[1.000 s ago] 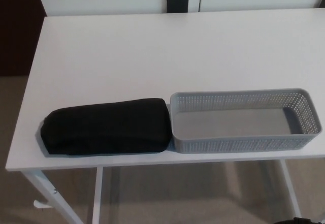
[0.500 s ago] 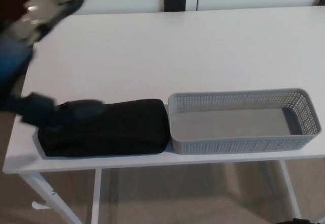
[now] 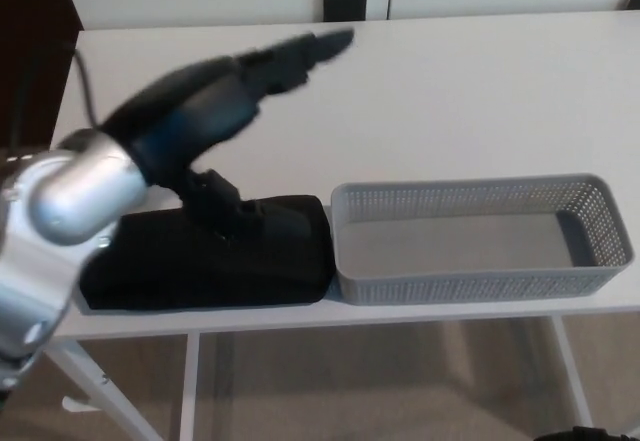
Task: The robot walk towards a table in front and pick up a black pencil case on the left hand side and put the pencil case into a small container on the right hand side
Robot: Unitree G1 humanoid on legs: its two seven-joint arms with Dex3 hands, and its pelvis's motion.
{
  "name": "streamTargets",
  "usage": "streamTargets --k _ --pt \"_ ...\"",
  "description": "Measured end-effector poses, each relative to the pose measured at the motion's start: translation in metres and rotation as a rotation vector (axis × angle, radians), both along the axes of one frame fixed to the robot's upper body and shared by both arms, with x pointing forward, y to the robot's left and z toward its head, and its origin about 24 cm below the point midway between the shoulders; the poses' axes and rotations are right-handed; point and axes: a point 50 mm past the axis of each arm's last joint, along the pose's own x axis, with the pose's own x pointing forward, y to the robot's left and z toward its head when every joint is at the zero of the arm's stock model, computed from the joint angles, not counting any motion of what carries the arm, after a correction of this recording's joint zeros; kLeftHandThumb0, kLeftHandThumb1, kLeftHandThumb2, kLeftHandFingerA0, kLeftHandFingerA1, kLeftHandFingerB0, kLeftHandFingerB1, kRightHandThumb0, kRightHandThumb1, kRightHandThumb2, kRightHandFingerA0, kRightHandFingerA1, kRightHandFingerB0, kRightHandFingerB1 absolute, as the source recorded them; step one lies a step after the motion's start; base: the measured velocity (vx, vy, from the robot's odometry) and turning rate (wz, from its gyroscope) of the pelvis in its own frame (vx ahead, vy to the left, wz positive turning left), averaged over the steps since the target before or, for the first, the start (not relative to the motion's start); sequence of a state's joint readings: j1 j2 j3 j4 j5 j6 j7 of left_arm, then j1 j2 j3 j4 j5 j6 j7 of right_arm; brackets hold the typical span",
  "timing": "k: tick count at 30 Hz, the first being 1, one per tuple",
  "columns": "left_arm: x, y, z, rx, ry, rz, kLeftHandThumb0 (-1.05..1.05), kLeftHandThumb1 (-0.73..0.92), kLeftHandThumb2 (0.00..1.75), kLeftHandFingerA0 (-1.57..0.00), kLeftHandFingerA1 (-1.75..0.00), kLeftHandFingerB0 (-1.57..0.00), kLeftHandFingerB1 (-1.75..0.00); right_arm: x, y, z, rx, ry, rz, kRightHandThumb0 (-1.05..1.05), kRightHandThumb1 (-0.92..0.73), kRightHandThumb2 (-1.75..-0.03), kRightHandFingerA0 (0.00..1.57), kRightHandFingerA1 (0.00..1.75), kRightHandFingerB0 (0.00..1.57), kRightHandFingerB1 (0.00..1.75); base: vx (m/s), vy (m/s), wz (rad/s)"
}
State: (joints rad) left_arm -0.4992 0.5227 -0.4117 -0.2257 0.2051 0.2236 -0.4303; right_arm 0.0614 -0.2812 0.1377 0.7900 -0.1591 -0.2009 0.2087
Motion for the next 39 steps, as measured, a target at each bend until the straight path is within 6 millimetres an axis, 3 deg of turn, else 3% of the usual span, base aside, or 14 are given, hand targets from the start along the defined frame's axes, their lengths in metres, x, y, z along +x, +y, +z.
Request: streamTargets --k 6,7,9,10,14,16,17,29,30,31,39 --pt "0.012 -0.004 -0.028 0.197 0.092 0.032 -0.8 0.4 0.57 0.0 0.0 0.0 -0.02 0.003 0.0 0.003 -0.002 -0.012 0.007 -0.35 -0.67 -0.59 0.57 0.41 0.47 0.38 0.0 0.0 0.0" --pt "0.012 -0.004 -0.028 0.197 0.092 0.032 -0.68 0.42 0.81 0.0 -0.01 0.0 0.0 0.003 0.0 0.003 -0.002 -0.012 0.007 -0.37 -0.67 -0.59 0.58 0.41 0.47 0.37 0.0 0.0 0.0" --pt "0.013 -0.001 -0.04 0.295 0.129 0.054 -0.66 0.42 0.8 0.0 -0.01 0.0 -0.01 0.005 0.0 0.005 -0.009 -0.015 0.012 -0.37 -0.67 -0.6 0.59 0.41 0.47 0.37 0.0 0.0 0.0" --pt "0.014 0.0 -0.044 0.326 0.137 0.063 -0.53 0.36 0.53 0.0 0.0 0.0 0.0 0.006 -0.001 0.006 -0.013 -0.018 0.017 -0.37 -0.67 -0.59 0.59 0.41 0.47 0.37 0.0 0.0 0.0" --pt "0.013 0.005 -0.053 0.435 0.165 0.086 -0.37 0.38 0.52 0.0 0.0 0.0 0.0 0.008 -0.002 0.009 -0.031 -0.022 0.031 -0.36 -0.66 -0.59 0.59 0.42 0.47 0.37 0.0 0.0 0.0" --pt "0.013 0.009 -0.055 0.489 0.175 0.101 -0.31 0.39 0.52 0.0 0.0 0.0 0.0 0.008 -0.003 0.01 -0.039 -0.022 0.035 -0.36 -0.66 -0.59 0.59 0.42 0.47 0.37 0.0 0.0 0.0" --pt "0.013 0.011 -0.055 0.512 0.18 0.109 -0.36 0.29 0.59 0.0 0.0 0.0 -0.02 0.008 -0.004 0.011 -0.043 -0.02 0.036 -0.36 -0.66 -0.59 0.58 0.41 0.47 0.37 0.0 0.0 0.0" --pt "0.014 0.023 -0.05 0.646 0.186 0.192 -0.54 0.36 0.66 0.0 0.0 0.0 0.0 0.004 -0.005 0.009 -0.058 0.016 0.037 -0.36 -0.67 -0.59 0.58 0.41 0.47 0.37 0.0 0.0 0.0" --pt "0.014 0.023 -0.049 0.651 0.186 0.198 -0.54 0.36 0.66 0.0 0.0 0.0 0.0 0.004 -0.006 0.009 -0.058 0.018 0.038 -0.36 -0.67 -0.59 0.58 0.41 0.47 0.37 0.0 0.0 0.0" --pt "0.014 0.024 -0.049 0.655 0.186 0.202 -0.47 0.37 0.52 0.0 0.0 0.0 0.0 0.005 -0.006 0.009 -0.059 0.018 0.038 -0.37 -0.67 -0.59 0.58 0.41 0.47 0.37 0.0 0.0 0.0" --pt "0.015 0.02 -0.049 0.664 0.19 0.206 -0.51 0.37 0.52 0.0 0.0 0.0 0.0 0.005 -0.006 0.01 -0.059 0.017 0.037 -0.35 -0.66 -0.59 0.58 0.41 0.48 0.38 0.0 0.0 0.0"
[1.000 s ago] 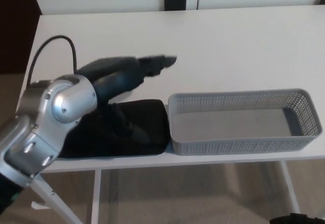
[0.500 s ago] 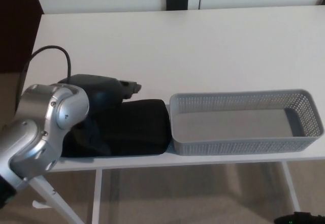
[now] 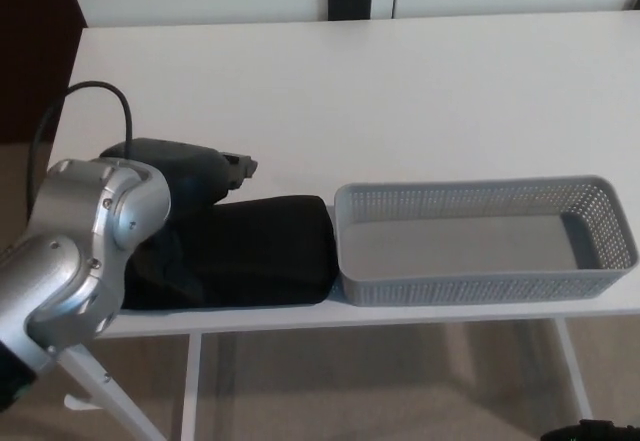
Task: The robot walk towards a table in front and pick up a black pencil case on the left hand side and put the pencil case into a small container on the right hand side
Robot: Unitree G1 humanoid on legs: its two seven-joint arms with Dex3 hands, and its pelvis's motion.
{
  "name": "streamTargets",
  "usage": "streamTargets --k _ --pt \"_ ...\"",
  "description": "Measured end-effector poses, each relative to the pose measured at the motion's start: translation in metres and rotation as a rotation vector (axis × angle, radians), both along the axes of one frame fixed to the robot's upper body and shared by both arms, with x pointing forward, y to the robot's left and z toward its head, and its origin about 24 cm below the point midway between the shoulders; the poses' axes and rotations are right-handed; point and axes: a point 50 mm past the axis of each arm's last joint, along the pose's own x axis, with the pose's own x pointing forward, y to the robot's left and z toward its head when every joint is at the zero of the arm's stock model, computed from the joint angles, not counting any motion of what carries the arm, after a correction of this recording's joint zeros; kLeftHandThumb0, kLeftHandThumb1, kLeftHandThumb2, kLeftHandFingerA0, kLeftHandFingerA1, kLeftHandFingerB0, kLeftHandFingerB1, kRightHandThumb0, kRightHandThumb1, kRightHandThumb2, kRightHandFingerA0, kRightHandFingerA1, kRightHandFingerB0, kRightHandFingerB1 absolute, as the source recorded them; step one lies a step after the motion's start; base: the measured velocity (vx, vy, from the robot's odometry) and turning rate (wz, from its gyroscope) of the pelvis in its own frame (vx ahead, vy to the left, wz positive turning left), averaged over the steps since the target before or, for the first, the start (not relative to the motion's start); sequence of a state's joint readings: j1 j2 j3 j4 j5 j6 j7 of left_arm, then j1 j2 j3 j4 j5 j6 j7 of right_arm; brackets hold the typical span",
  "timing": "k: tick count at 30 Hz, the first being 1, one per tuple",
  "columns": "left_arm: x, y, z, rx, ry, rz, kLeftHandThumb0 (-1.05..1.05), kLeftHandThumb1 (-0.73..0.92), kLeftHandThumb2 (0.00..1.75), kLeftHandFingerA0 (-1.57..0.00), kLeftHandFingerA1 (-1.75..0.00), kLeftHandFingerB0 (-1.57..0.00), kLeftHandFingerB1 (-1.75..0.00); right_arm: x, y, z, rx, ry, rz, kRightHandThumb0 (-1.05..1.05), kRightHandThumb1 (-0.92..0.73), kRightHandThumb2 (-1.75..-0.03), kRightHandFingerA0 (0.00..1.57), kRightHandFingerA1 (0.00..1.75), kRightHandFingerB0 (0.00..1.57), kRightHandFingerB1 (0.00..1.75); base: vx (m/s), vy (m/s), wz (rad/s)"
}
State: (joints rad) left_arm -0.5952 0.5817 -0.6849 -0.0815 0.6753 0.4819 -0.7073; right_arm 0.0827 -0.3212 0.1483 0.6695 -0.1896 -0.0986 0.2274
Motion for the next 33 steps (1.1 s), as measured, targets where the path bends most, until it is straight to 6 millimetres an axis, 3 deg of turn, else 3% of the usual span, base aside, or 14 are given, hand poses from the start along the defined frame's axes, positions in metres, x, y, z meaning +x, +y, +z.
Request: streamTargets --k 6,18,19,20,21,22,23,24,25,26,27,28,30,33 --pt "0.0 -0.009 -0.009 -0.006 0.017 -0.004 -0.56 0.39 0.52 0.0 0.0 0.0 0.0 0.0 -0.002 0.0 -0.001 0.0 -0.013 -0.35 -0.66 -0.59 0.59 0.42 0.49 0.38 0.0 0.0 0.0" --pt "0.007 -0.035 -0.054 0.028 0.093 0.042 -0.57 0.44 0.54 0.0 0.0 0.0 -0.02 -0.001 -0.005 0.0 -0.004 -0.002 -0.029 -0.35 -0.66 -0.59 0.6 0.42 0.49 0.38 0.0 0.0 0.0" --pt "0.009 -0.036 -0.056 0.033 0.088 0.048 -0.55 0.32 0.71 0.0 -0.17 0.0 -0.13 -0.001 -0.005 0.001 -0.004 -0.005 -0.03 -0.36 -0.66 -0.59 0.59 0.41 0.49 0.37 0.0 0.0 0.0" --pt "0.01 -0.037 -0.057 0.037 0.084 0.053 -0.55 0.32 0.71 0.0 -0.17 0.0 -0.13 0.0 -0.006 0.001 -0.005 -0.008 -0.032 -0.36 -0.66 -0.59 0.59 0.41 0.49 0.37 0.0 0.0 0.0" --pt "0.011 -0.038 -0.058 0.039 0.083 0.058 -0.43 0.5 0.55 -0.15 -0.57 0.0 -0.16 0.0 -0.006 0.002 -0.006 -0.011 -0.033 -0.35 -0.66 -0.59 0.59 0.41 0.49 0.38 0.0 0.0 0.0" --pt "0.012 -0.038 -0.059 0.04 0.082 0.061 -0.44 0.6 0.59 -0.69 -1.17 -0.11 -0.26 0.001 -0.005 0.002 -0.006 -0.014 -0.033 -0.35 -0.66 -0.59 0.59 0.41 0.5 0.38 0.0 0.0 0.0" --pt "0.013 -0.039 -0.059 0.04 0.077 0.064 -0.44 0.6 0.59 -0.69 -1.17 -0.11 -0.26 0.002 -0.005 0.003 -0.006 -0.018 -0.033 -0.35 -0.66 -0.59 0.59 0.41 0.5 0.38 0.0 0.0 0.0" --pt "0.015 -0.039 -0.059 0.05 0.059 0.057 -0.45 0.69 0.6 -0.78 -0.88 -0.27 -0.33 0.003 -0.005 0.004 -0.005 -0.024 -0.032 -0.34 -0.65 -0.59 0.59 0.41 0.5 0.38 0.0 0.0 0.0" --pt "0.015 -0.039 -0.058 0.056 0.05 0.053 -0.42 0.55 0.86 -0.65 -0.76 -0.42 -0.54 0.003 -0.005 0.004 -0.005 -0.027 -0.032 -0.34 -0.65 -0.59 0.59 0.41 0.51 0.38 0.0 0.0 0.0" --pt "0.016 -0.039 -0.058 0.068 0.034 0.044 -0.42 0.55 0.86 -0.65 -0.76 -0.42 -0.54 0.004 -0.005 0.005 -0.005 -0.029 -0.034 -0.34 -0.65 -0.59 0.59 0.41 0.51 0.38 0.0 0.0 0.0" --pt "0.017 -0.039 -0.057 0.076 0.016 0.032 -0.28 0.69 0.6 -0.54 -0.65 -0.47 -0.44 0.004 -0.006 0.005 -0.006 -0.031 -0.037 -0.34 -0.65 -0.59 0.6 0.42 0.51 0.39 0.0 0.0 0.0" --pt "0.017 -0.039 -0.056 0.075 0.005 0.027 -0.24 0.68 0.6 -0.49 -0.55 -0.46 -0.44 0.005 -0.006 0.005 -0.007 -0.032 -0.038 -0.34 -0.65 -0.59 0.61 0.42 0.51 0.39 0.0 0.0 0.0" --pt "0.017 -0.036 -0.056 0.06 -0.018 0.022 -0.18 0.63 0.58 -0.5 -0.55 -0.49 -0.47 0.007 -0.006 0.006 -0.008 -0.039 -0.039 -0.34 -0.65 -0.59 0.62 0.42 0.51 0.39 0.0 0.0 0.0" --pt "0.016 -0.033 -0.055 0.022 -0.041 0.015 -0.19 0.67 0.59 -0.56 -0.89 -0.4 -0.4 0.009 -0.006 0.007 -0.01 -0.045 -0.037 -0.36 -0.65 -0.59 0.63 0.42 0.51 0.38 0.0 0.0 0.0"
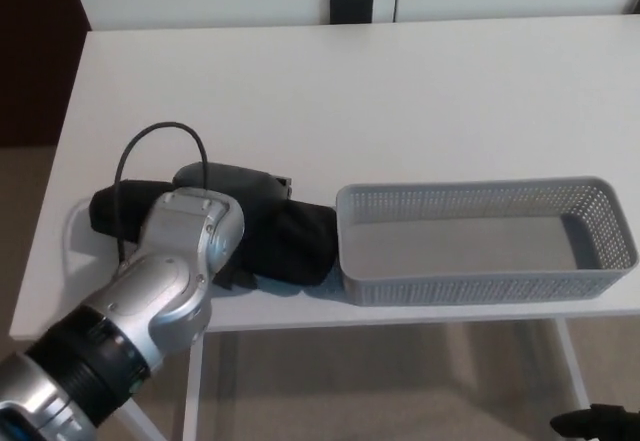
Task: The robot walk towards a table in front and pick up a black pencil case on the left hand side and put the pencil case into a small container on the right hand side
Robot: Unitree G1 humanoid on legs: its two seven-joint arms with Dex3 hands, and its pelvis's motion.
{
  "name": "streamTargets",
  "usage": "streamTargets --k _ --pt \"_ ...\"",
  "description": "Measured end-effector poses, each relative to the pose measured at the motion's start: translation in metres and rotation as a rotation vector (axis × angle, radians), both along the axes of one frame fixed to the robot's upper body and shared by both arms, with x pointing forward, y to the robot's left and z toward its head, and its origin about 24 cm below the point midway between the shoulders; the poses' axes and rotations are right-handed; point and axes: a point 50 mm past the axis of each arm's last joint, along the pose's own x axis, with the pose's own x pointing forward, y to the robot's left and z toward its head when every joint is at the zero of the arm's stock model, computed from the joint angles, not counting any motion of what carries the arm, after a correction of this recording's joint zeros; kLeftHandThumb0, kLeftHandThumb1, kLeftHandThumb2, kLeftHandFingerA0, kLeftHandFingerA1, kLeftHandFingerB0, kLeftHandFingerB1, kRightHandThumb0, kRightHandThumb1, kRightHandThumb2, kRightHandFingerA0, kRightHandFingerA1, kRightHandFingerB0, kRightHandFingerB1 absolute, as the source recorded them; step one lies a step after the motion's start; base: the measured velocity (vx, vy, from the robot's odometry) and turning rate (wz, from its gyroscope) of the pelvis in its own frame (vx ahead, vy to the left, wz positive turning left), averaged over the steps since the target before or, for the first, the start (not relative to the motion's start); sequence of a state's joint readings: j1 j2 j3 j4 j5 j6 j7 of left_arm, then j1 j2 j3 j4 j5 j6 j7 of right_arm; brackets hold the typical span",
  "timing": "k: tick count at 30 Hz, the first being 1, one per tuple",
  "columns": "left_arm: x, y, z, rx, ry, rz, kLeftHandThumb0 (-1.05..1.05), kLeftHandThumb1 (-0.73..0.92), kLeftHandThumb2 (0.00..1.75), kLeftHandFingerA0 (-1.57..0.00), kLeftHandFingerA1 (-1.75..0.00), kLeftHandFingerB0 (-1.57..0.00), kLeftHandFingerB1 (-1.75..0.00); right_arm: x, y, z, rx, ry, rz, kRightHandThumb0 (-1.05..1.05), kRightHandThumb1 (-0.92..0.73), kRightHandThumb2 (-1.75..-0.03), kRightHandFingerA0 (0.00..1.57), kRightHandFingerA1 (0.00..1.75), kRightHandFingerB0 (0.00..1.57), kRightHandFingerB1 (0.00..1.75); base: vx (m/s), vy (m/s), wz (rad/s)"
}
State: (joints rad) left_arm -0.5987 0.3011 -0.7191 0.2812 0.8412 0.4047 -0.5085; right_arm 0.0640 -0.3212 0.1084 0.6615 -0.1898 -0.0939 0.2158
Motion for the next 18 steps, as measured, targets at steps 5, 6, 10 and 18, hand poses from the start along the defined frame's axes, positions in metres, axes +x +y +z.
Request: streamTargets --k 5,6,10,18 --pt "0.001 0.015 0.008 -0.093 -0.032 -0.001 -0.21 0.72 0.61 -0.61 -0.86 -0.56 -0.59 0.005 0.0 0.002 -0.005 -0.014 -0.002 -0.35 -0.65 -0.59 0.62 0.42 0.52 0.39 0.0 0.0 0.0" --pt "0.001 0.016 0.009 -0.099 -0.033 -0.002 -0.21 0.72 0.61 -0.61 -0.86 -0.56 -0.59 0.006 0.0 0.003 -0.006 -0.017 -0.002 -0.35 -0.65 -0.59 0.62 0.42 0.52 0.39 0.0 0.0 0.0" --pt "0.001 0.034 0.013 -0.141 -0.063 0.003 -0.19 0.86 0.61 -0.51 -1.67 -0.45 -1.31 0.008 -0.001 0.004 -0.008 -0.027 -0.003 -0.36 -0.66 -0.59 0.62 0.42 0.51 0.39 0.0 0.0 0.0" --pt "0.005 0.078 0.045 -0.183 -0.176 0.067 -0.18 0.88 0.6 -0.66 -1.72 -0.44 -1.47 0.007 -0.003 0.006 -0.018 -0.03 0.004 -0.35 -0.67 -0.6 0.61 0.41 0.51 0.38 0.0 0.0 0.0"
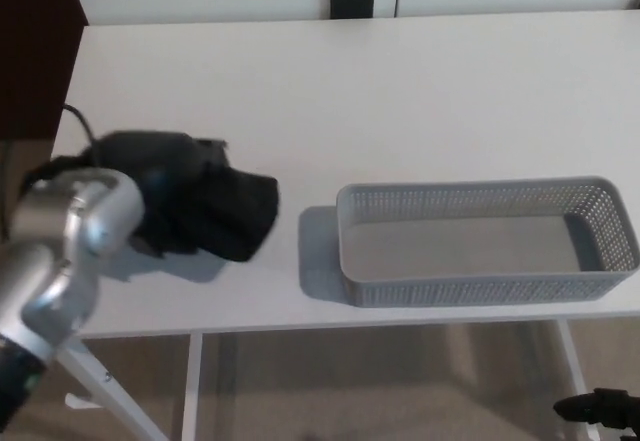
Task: The robot walk towards a table in front and pick up a black pencil case on the left hand side and put the pencil case into a small container on the right hand side
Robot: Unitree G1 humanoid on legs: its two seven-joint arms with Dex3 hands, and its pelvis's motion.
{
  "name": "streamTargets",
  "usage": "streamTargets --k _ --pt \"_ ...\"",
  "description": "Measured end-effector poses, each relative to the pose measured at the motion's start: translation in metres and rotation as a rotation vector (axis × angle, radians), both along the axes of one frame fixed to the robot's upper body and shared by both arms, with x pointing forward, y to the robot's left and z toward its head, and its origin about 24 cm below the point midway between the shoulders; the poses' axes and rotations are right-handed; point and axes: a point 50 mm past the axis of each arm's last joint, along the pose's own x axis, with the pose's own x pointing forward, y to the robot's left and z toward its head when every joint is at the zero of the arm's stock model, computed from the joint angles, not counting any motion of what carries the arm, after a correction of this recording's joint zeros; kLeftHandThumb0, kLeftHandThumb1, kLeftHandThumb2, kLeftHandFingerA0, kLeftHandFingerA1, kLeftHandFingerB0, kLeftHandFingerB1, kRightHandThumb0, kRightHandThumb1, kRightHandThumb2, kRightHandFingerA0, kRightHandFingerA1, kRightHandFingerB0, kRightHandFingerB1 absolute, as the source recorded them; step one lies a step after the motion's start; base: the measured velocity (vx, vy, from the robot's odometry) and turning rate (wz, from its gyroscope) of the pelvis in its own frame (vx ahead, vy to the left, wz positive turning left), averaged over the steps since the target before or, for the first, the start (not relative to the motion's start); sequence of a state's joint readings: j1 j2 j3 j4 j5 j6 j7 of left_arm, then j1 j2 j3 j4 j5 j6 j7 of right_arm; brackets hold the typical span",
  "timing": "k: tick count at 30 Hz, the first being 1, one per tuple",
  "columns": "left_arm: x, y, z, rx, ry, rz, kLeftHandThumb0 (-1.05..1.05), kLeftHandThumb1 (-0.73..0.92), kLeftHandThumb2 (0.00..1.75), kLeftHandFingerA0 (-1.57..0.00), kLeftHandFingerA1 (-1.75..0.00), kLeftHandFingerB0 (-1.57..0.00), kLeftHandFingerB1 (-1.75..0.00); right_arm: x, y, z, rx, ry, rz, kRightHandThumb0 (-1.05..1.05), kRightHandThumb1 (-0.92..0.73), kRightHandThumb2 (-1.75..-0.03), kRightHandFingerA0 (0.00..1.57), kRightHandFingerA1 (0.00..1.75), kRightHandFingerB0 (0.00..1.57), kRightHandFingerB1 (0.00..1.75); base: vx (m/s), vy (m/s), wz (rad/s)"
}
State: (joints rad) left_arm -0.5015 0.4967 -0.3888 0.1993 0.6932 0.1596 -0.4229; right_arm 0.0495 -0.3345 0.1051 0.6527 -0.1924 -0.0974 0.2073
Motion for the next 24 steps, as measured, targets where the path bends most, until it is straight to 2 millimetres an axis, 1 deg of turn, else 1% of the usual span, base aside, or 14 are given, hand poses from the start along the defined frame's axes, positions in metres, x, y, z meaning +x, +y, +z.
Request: streamTargets --k 6,7,9,10,12,14,16,17,18,19,20,21,23,24 --pt "-0.004 0.011 0.016 0.001 -0.036 0.0 -0.16 0.85 0.57 -0.66 -1.73 -0.43 -1.48 -0.003 0.001 -0.001 -0.001 0.007 0.006 -0.34 -0.66 -0.59 0.6 0.41 0.51 0.38 0.0 0.0 0.0" --pt "-0.005 0.01 0.019 -0.004 -0.043 -0.008 -0.16 0.83 0.6 -0.6 -1.66 -0.53 -1.24 -0.003 0.001 -0.001 -0.001 0.007 0.007 -0.34 -0.66 -0.59 0.61 0.42 0.51 0.38 0.0 0.0 0.0" --pt "-0.005 0.006 0.023 -0.008 -0.051 -0.024 -0.15 0.81 0.59 -0.59 -1.66 -0.53 -1.22 -0.003 0.001 -0.001 -0.001 0.007 0.007 -0.35 -0.67 -0.6 0.61 0.41 0.51 0.38 0.0 0.0 0.0" --pt "-0.006 0.001 0.026 -0.012 -0.06 -0.046 -0.22 0.79 0.58 -0.62 -1.6 -0.46 -1.23 -0.004 0.001 -0.001 -0.001 0.008 0.008 -0.34 -0.67 -0.6 0.61 0.41 0.51 0.38 0.0 0.0 0.0" --pt "-0.005 -0.011 0.032 -0.026 -0.072 -0.08 -0.2 0.8 0.61 -0.61 -1.6 -0.53 -1.23 -0.004 0.001 -0.001 -0.001 0.009 0.008 -0.34 -0.66 -0.6 0.61 0.41 0.51 0.38 0.0 0.0 0.0" --pt "-0.003 -0.028 0.04 -0.051 -0.086 -0.123 -0.24 0.77 0.52 -0.55 -1.63 -0.38 -1.37 -0.003 0.001 -0.001 -0.001 0.007 0.01 -0.36 -0.67 -0.6 0.61 0.42 0.5 0.38 0.0 0.0 0.0" --pt "-0.002 -0.046 0.049 -0.09 -0.101 -0.168 -0.21 0.78 0.6 -0.57 -1.6 -0.46 -1.35 -0.003 0.001 -0.001 -0.003 0.006 0.009 -0.36 -0.67 -0.6 0.6 0.42 0.49 0.38 0.0 0.0 0.0" --pt "-0.002 -0.057 0.055 -0.112 -0.107 -0.195 -0.21 0.78 0.62 -0.58 -1.54 -0.53 -1.17 -0.003 0.001 0.0 -0.003 0.005 0.01 -0.36 -0.67 -0.6 0.61 0.42 0.49 0.38 0.0 0.0 0.0" --pt "-0.003 -0.071 0.062 -0.137 -0.113 -0.23 -0.22 0.79 0.64 -0.57 -0.69 -0.52 -0.42 -0.003 0.001 0.0 -0.003 0.003 0.012 -0.36 -0.67 -0.59 0.62 0.42 0.5 0.38 0.0 0.0 0.0" --pt "-0.004 -0.08 0.066 -0.157 -0.113 -0.254 -0.22 0.79 0.64 -0.57 -0.69 -0.52 -0.42 -0.002 0.002 0.0 -0.002 0.0 0.013 -0.36 -0.67 -0.59 0.62 0.42 0.5 0.38 0.0 0.0 0.0" --pt "-0.005 -0.089 0.07 -0.177 -0.11 -0.275 -0.19 0.79 0.64 -0.49 -1.32 -0.51 -0.87 -0.002 0.002 0.001 -0.002 -0.001 0.014 -0.37 -0.67 -0.59 0.66 0.43 0.5 0.38 0.0 0.0 0.0" --pt "-0.006 -0.098 0.073 -0.2 -0.105 -0.293 -0.19 0.82 0.61 -0.52 -1.53 -0.45 -1.2 -0.002 0.002 0.001 -0.003 -0.001 0.014 -0.37 -0.67 -0.59 0.67 0.43 0.51 0.38 0.0 0.0 0.0" --pt "-0.008 -0.115 0.08 -0.25 -0.094 -0.329 -0.21 0.8 0.65 -0.55 -1.47 -0.45 -1.29 -0.002 0.002 0.0 -0.003 0.001 0.014 -0.36 -0.67 -0.59 0.66 0.42 0.51 0.38 0.0 0.0 0.0" --pt "-0.009 -0.119 0.082 -0.265 -0.088 -0.338 -0.27 0.82 0.63 -0.67 -0.94 -0.68 -0.66 -0.003 0.002 0.0 -0.004 0.002 0.014 -0.36 -0.66 -0.6 0.66 0.43 0.52 0.39 0.0 0.0 0.0"
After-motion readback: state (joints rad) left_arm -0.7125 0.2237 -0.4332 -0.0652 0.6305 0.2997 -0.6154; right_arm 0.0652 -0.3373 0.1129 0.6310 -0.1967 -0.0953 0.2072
